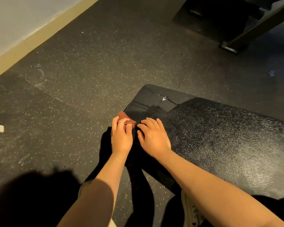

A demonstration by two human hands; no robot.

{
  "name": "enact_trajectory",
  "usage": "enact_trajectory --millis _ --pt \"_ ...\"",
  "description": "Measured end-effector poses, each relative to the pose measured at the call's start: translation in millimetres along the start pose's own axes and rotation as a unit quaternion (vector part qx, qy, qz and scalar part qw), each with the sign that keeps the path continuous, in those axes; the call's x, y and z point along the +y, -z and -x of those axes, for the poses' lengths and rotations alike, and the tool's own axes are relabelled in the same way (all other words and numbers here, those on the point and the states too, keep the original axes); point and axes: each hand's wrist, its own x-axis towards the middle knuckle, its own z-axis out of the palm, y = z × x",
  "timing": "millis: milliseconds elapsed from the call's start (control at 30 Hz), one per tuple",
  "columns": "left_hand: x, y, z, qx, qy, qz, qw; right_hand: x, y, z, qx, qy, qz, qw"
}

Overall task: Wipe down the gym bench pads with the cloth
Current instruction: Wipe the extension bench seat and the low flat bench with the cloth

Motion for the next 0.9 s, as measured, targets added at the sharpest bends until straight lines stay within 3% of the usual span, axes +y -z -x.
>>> enact_trajectory --millis 300,467,700,900 --pt "10 5 55 -0.008 0.020 0.057 0.998 -1 14 29 -0.007 -0.003 -0.062 0.998" --pt "22 10 82 -0.054 0.019 0.059 0.997 -13 34 49 -0.062 -0.019 -0.094 0.993" --pt "33 36 99 -0.094 -0.047 0.096 0.990 -31 76 66 -0.129 -0.091 -0.196 0.968" --pt "50 57 110 -0.110 -0.102 0.147 0.978 -51 115 72 -0.085 -0.122 -0.273 0.950"
